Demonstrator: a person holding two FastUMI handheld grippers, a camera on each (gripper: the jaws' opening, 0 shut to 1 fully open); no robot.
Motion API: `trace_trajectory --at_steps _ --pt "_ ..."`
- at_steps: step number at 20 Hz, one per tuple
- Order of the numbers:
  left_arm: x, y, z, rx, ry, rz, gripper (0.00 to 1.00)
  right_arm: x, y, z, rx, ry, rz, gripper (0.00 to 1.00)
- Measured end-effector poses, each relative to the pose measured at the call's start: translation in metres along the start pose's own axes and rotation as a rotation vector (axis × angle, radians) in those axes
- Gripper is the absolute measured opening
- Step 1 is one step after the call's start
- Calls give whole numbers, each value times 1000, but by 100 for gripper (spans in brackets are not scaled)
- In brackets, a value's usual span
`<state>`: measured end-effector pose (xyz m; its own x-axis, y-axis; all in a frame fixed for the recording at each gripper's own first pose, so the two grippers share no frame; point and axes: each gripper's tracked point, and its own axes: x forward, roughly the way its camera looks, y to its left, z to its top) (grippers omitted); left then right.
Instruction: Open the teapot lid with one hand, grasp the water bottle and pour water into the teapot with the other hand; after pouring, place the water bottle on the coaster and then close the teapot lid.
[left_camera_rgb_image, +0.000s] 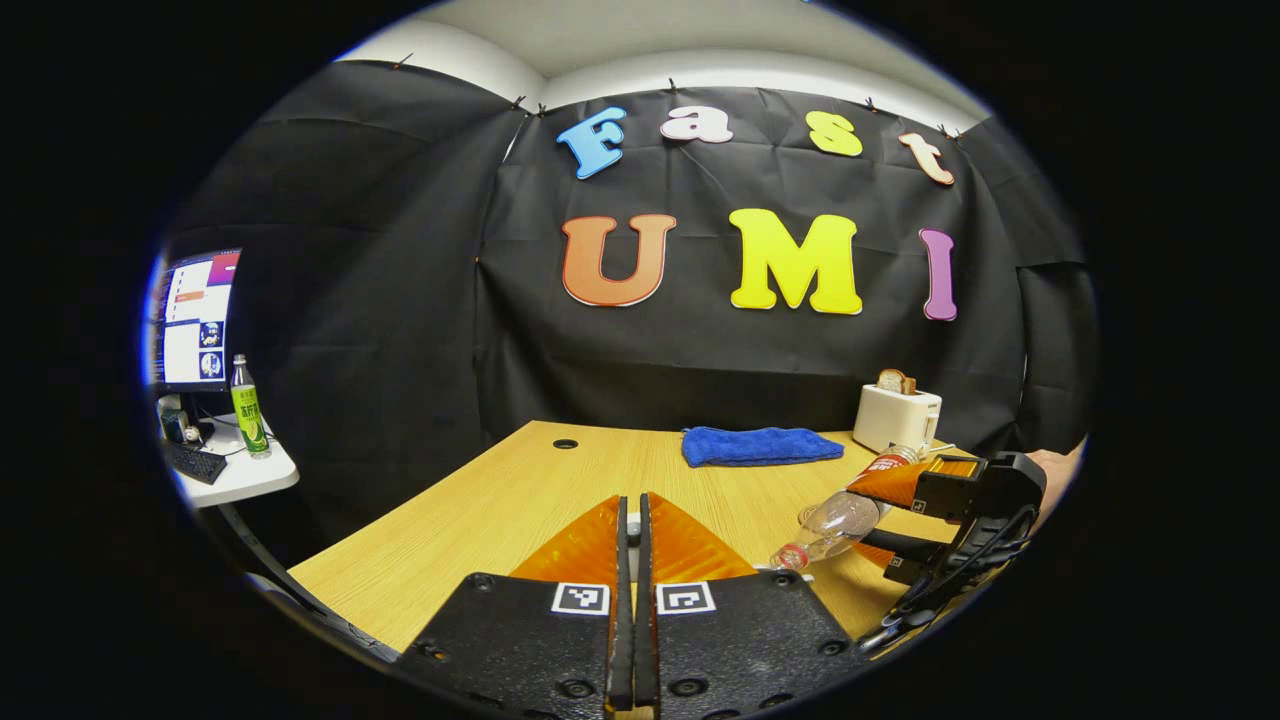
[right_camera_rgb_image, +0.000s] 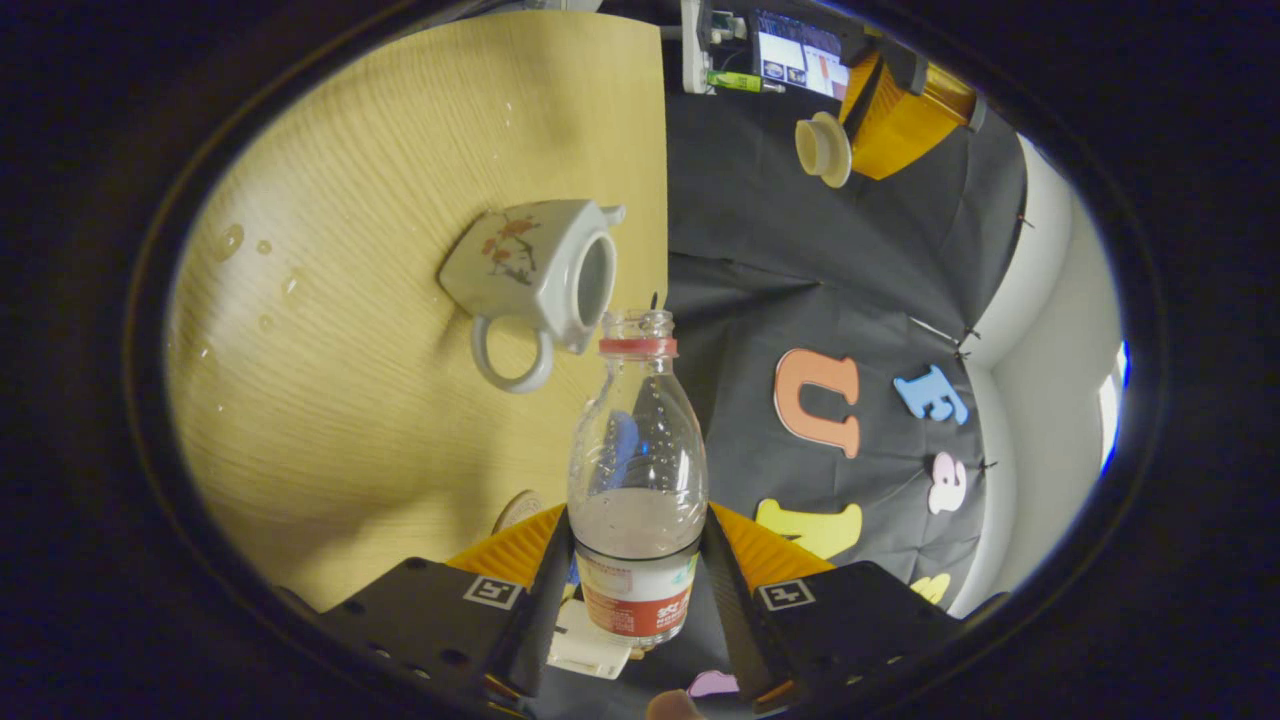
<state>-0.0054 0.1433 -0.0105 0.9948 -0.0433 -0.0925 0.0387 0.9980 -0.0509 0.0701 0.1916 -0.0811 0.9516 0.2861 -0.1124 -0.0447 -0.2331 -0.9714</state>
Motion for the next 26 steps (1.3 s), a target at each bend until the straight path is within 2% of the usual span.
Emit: trace_trajectory --at_steps 9,26 --pt "-4 3 2 24 -4 11 3 -1 -10 5 -82 -7 -30 70" --pt "-6 5 2 1 -1 -2 3 -1 -22 9 -180 -16 -58 70"
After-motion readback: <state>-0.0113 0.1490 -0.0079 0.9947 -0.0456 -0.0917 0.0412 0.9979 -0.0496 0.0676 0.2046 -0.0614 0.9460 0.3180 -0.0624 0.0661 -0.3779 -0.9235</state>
